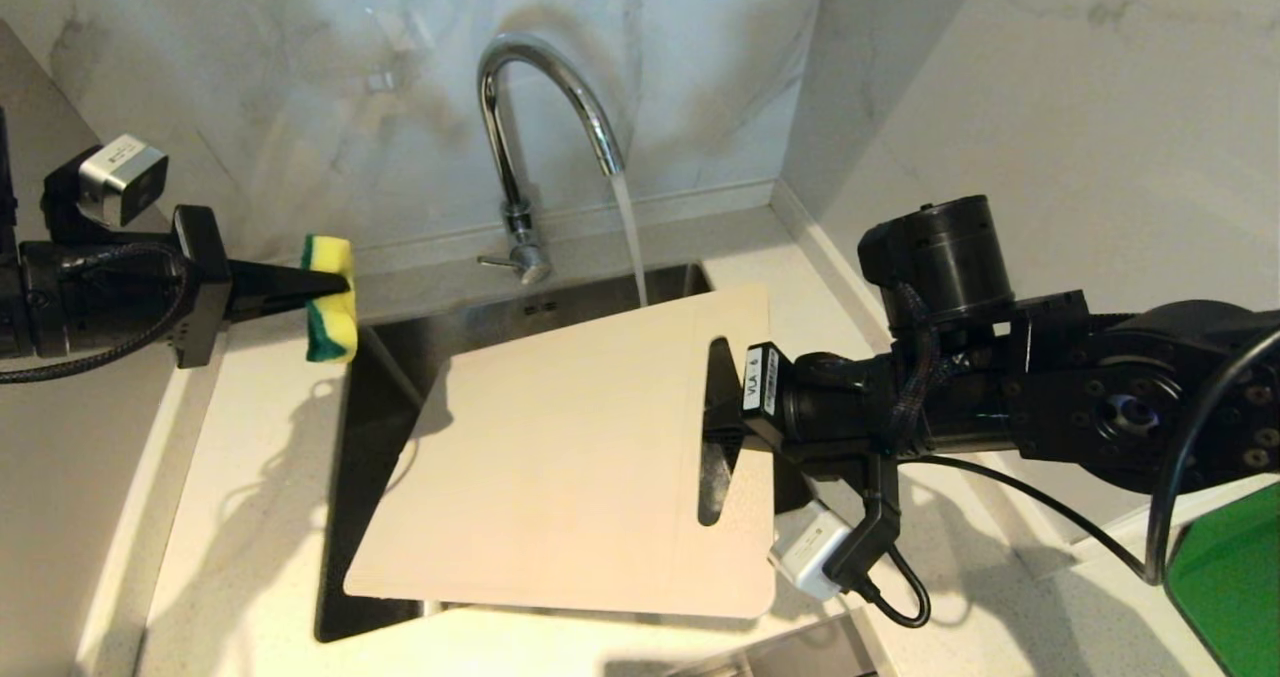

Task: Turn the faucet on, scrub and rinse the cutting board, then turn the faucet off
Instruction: Scrub the cutting board underwater

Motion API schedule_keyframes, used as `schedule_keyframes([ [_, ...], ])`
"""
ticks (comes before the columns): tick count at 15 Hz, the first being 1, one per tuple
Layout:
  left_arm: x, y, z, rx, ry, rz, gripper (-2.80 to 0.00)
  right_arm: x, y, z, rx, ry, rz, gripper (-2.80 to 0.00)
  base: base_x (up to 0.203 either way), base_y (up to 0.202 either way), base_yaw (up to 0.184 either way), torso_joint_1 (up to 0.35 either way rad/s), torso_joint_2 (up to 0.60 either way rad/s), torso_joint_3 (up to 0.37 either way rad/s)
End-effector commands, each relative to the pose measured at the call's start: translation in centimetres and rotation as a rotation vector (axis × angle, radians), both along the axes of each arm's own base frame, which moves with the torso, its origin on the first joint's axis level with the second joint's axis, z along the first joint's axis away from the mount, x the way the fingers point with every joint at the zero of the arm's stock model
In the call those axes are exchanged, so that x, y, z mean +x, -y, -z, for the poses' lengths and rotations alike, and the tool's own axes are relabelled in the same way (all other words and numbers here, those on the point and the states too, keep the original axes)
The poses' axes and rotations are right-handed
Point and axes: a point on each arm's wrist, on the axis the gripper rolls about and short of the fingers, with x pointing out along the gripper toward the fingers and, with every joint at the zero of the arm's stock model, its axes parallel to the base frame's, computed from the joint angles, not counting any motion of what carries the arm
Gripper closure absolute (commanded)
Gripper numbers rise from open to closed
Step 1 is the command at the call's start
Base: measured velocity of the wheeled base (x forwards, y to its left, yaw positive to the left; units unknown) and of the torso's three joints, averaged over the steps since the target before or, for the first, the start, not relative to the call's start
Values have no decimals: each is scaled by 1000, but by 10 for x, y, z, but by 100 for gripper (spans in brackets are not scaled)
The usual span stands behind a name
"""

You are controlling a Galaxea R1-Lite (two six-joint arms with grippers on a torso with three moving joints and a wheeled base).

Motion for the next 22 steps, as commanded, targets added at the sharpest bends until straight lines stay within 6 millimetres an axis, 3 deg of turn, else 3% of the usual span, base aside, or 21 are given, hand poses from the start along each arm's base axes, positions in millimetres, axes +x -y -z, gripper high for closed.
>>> schedule_keyframes([
  [1, -1, 0, -1, -4, 2, 3, 0, -2, 1, 0, -6, 10, -10, 0, 0, 0, 0, 0, 0, 0],
  [6, 0, -5, -1, -5, 0, -15, 0, 5, 1, 4, -16, 1, 9, 0, 0, 0, 0, 0, 0, 0],
  [12, -1, 6, 4, -5, -36, 35, 0, 12, -3, 11, -25, -18, 9, 0, 0, 0, 0, 0, 0, 0],
  [18, -4, 5, 1, -6, -25, 33, 0, 55, -11, 15, -27, -3, 37, 0, 0, 0, 0, 0, 0, 0],
  [22, -6, 5, -1, -8, -17, 35, 0, 78, -14, 4, -79, 7, 22, 0, 0, 0, 0, 0, 0, 0],
])
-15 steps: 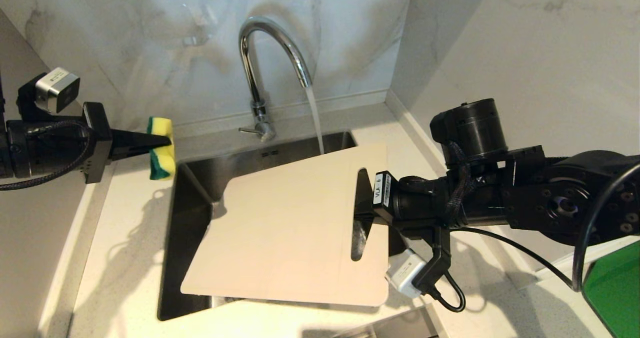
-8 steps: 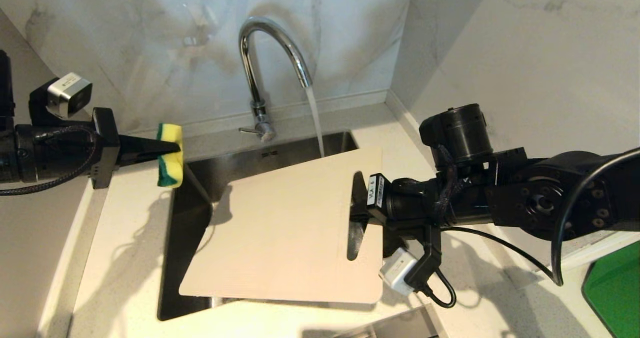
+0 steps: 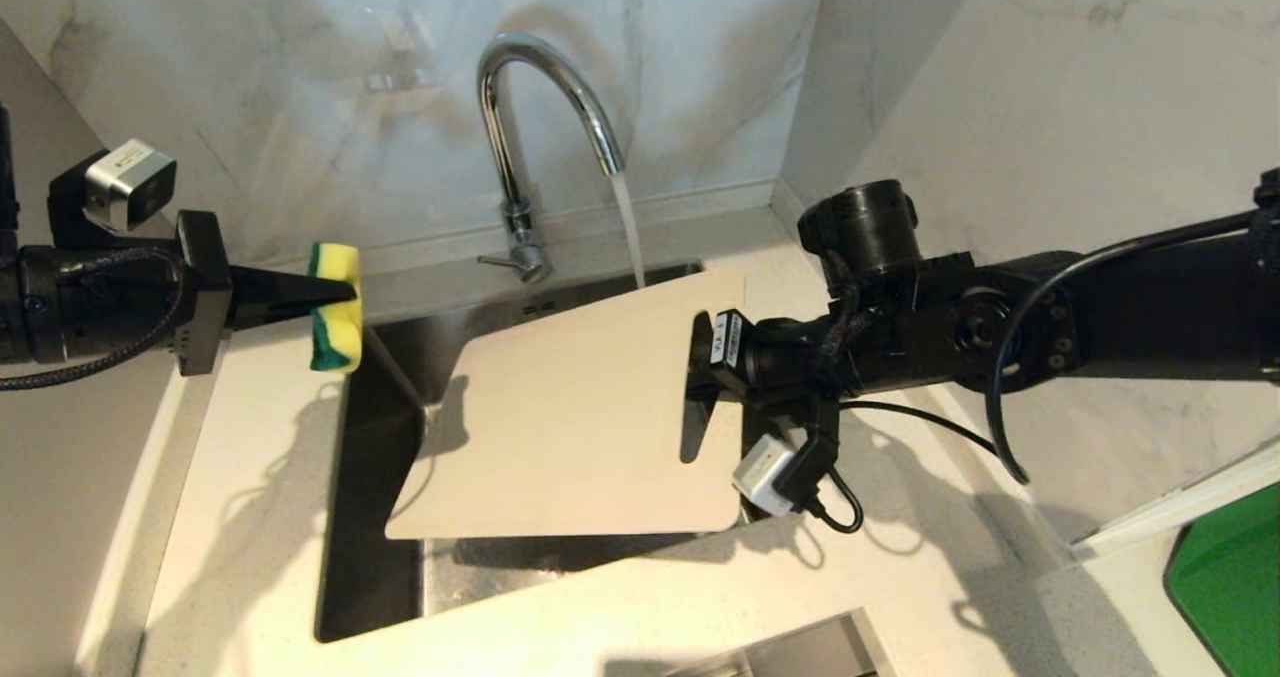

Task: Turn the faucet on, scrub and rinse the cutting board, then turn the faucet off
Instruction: Scrub the cutting board underwater

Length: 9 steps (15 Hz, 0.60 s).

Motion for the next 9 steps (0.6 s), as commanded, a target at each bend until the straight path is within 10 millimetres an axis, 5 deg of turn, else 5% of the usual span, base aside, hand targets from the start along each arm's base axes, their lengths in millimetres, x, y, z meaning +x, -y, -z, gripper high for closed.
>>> schedule_keyframes([
  [1, -3, 0, -3, -5, 8, 3, 0, 20, 0, 1, -46, -5, -8, 0, 0, 0, 0, 0, 0, 0],
  [9, -7, -1, -6, -8, 21, 4, 0, 69, 20, -14, -135, 21, 37, 0, 0, 0, 0, 0, 0, 0],
])
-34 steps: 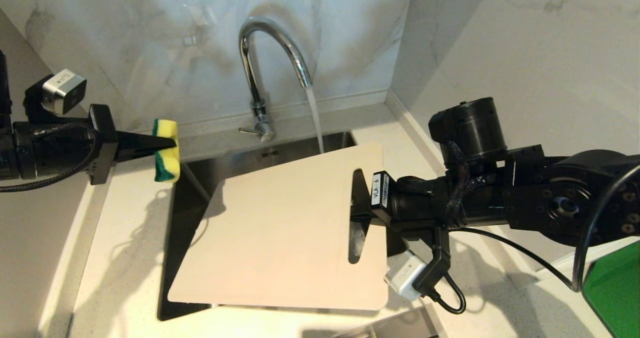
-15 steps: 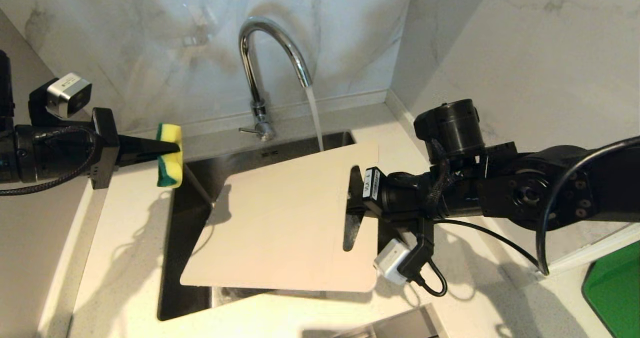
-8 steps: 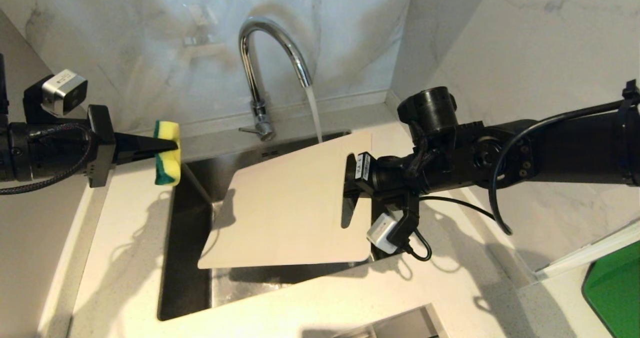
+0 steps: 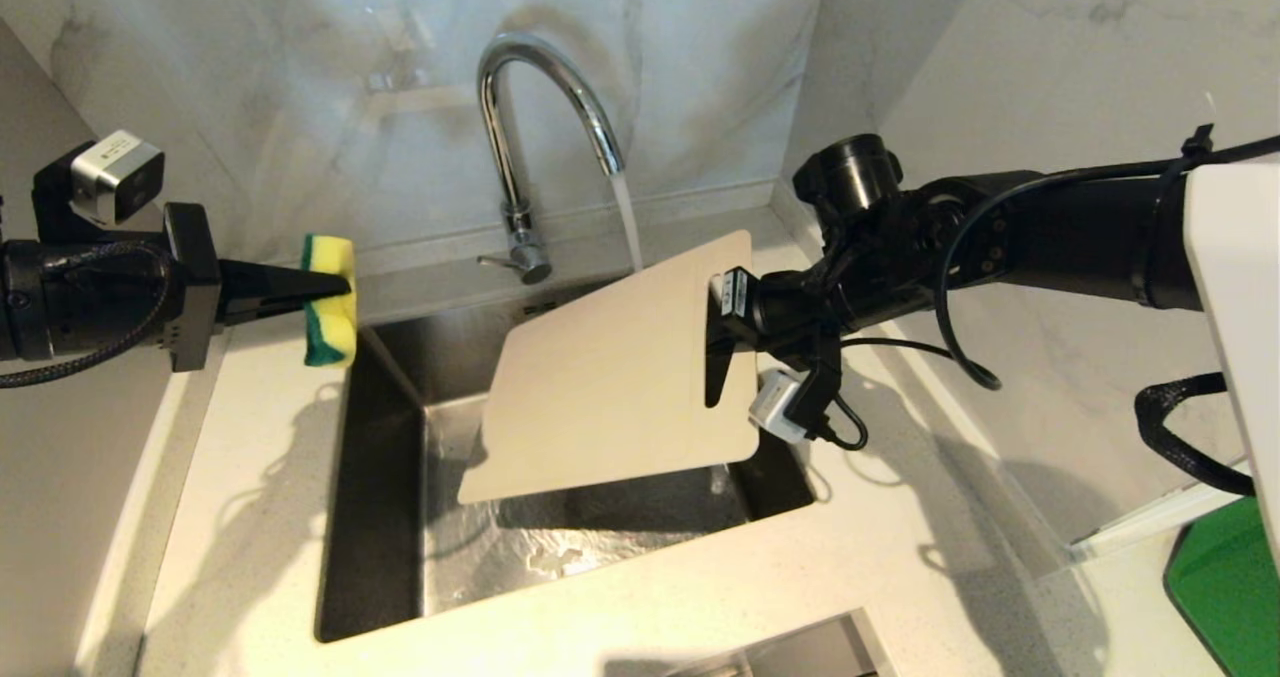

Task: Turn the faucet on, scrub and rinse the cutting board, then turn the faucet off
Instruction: Scrub the cutting board underwater

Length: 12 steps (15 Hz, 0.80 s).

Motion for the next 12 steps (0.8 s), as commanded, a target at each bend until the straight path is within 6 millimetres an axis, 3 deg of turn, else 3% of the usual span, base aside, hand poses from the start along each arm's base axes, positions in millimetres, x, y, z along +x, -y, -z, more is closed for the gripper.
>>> schedule_keyframes([
  [1, -1, 0, -1, -4, 3, 1, 0, 18, 11, 10, -27, -12, 20, 0, 0, 0, 0, 0, 0, 0],
  [5, -2, 0, -1, -4, 1, 4, 0, 24, 20, 14, -53, 11, 21, 0, 0, 0, 0, 0, 0, 0],
  [12, -1, 0, -1, -4, 3, 3, 0, 30, 18, 13, -33, 73, 4, 0, 0, 0, 0, 0, 0, 0],
])
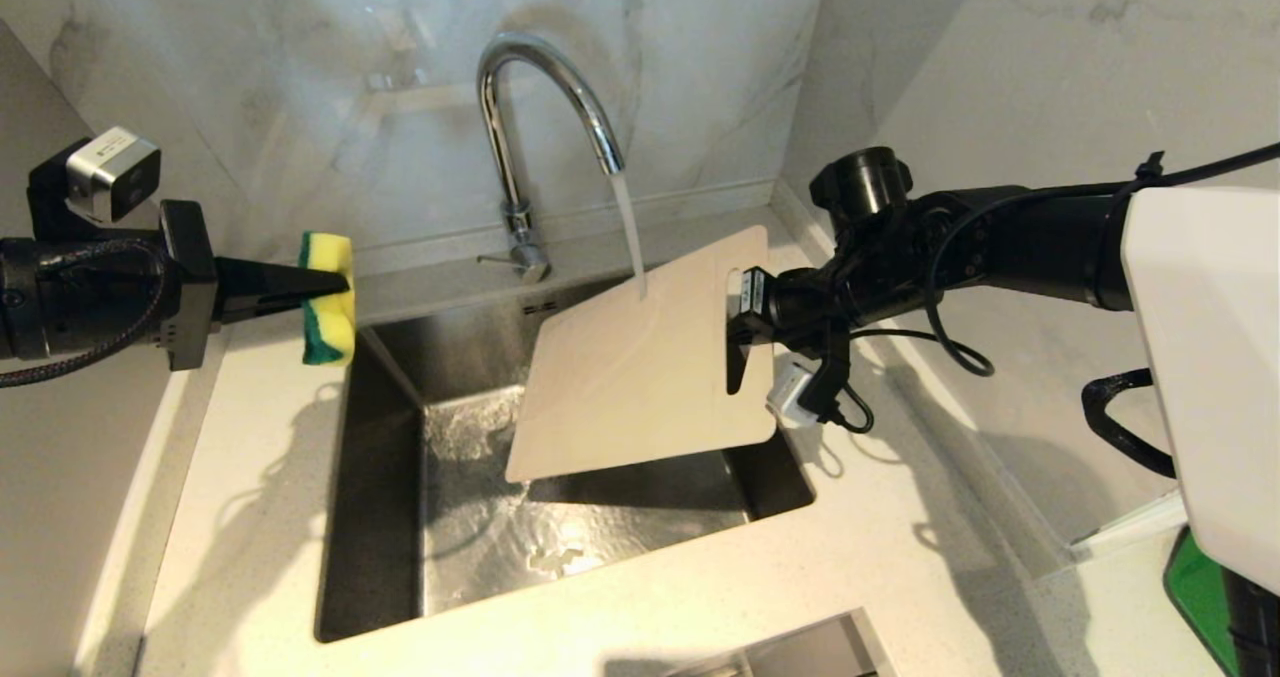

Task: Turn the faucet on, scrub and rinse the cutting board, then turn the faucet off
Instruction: Scrub the cutting board underwater

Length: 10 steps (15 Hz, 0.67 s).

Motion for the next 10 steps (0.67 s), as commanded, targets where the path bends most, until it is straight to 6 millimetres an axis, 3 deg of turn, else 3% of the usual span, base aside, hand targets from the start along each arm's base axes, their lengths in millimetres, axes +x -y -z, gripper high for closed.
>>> schedule_keyframes([
  [1, 0, 0, 0, -3, -4, 1, 0, 0, -1, 0, 2, 11, -23, 0, 0, 0, 0, 0, 0, 0],
  [10, 1, 0, 1, -3, -5, 1, 0, -2, -33, 6, 38, 13, -99, 0, 0, 0, 0, 0, 0, 0],
])
